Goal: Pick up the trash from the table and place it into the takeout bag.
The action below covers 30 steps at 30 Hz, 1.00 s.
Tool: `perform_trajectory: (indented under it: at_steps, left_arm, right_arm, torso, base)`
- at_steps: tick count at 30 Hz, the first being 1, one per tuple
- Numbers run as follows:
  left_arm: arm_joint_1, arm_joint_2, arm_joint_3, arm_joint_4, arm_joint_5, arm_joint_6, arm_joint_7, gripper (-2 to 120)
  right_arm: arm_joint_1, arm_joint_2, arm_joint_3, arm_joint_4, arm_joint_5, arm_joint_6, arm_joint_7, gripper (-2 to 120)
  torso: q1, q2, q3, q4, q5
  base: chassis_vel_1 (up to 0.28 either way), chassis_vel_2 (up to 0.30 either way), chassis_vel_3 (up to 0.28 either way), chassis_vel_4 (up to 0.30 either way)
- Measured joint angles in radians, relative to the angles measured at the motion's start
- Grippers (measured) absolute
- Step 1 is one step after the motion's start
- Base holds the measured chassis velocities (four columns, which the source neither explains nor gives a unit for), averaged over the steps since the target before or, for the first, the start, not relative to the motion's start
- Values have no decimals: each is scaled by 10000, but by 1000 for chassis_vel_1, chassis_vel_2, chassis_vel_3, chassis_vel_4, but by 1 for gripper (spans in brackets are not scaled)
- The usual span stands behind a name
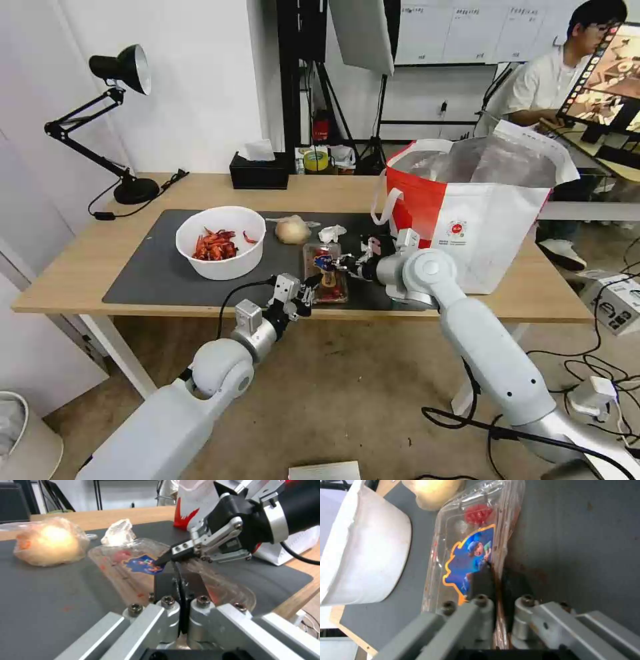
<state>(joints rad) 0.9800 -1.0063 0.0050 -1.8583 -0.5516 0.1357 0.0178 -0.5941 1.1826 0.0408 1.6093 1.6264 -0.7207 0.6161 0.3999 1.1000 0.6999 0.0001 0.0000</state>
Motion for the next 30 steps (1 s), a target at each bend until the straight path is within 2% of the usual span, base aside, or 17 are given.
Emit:
perform_trajectory:
  at_steps: [8, 15, 17, 19, 22, 23, 25, 26, 29, 30]
  left_arm:
    - [272, 170, -303, -245, -23, -78, 32, 0]
    - [1028, 467, -1260, -822, -28, -192, 141, 0]
    - [1675, 607, -1928, -1222, -23, -282, 217, 0]
    - [1905, 632, -2146, -1391, -24, -294, 218, 0]
    - [2353, 659, -2543, -1691, -27, -298, 208, 10]
    - [2353, 659, -2543, -1691, -27, -298, 208, 10]
    - [2723, 644, -2792, -1863, -16, -314, 162, 23]
    - [2723, 644, -2792, -1863, -16, -314, 162, 23]
    - [3313, 558, -3069, -2064, 82, -444, 117, 38]
    - [3313, 558, -3069, -2064, 82, -444, 117, 38]
  right_arm:
    - [-62, 8, 108, -6, -31, 3, -17, 0]
    - [-165, -4, 345, 113, -33, 34, -188, 0]
    - [-171, 37, 533, 285, 63, 129, -252, 0]
    - [-153, 43, 596, 331, 130, 191, -292, 0]
    - [-93, 24, 728, 454, 236, 290, -417, 0]
    - [-93, 24, 728, 454, 236, 290, -417, 0]
    - [-83, 5, 809, 611, 290, 319, -474, 0]
    - [-83, 5, 809, 611, 290, 319, -474, 0]
    - [-97, -46, 982, 964, 481, 332, -503, 0]
    - [-97, -46, 982, 964, 481, 332, -503, 0]
  torso:
    - [0, 0, 0, 0, 0]
    - [0, -1, 0, -3, -1]
    - [0, 0, 0, -1, -1]
    - [0, 0, 1, 0, -1]
    - [0, 0, 0, -2, -1]
    - [0, 0, 0, -2, -1]
    - [0, 0, 0, -2, -1]
    - [0, 0, 0, -2, -1]
    - [0, 0, 0, -1, -1]
    - [0, 0, 0, -1, -1]
  base:
    - [0, 0, 0, 0]
    - [0, 0, 0, 0]
    - [0, 0, 0, 0]
    - [0, 0, 0, 0]
    - [0, 0, 0, 0]
    - [0, 0, 0, 0]
    - [0, 0, 0, 0]
    - [0, 0, 0, 0]
    - [0, 0, 0, 0]
    - [0, 0, 0, 0]
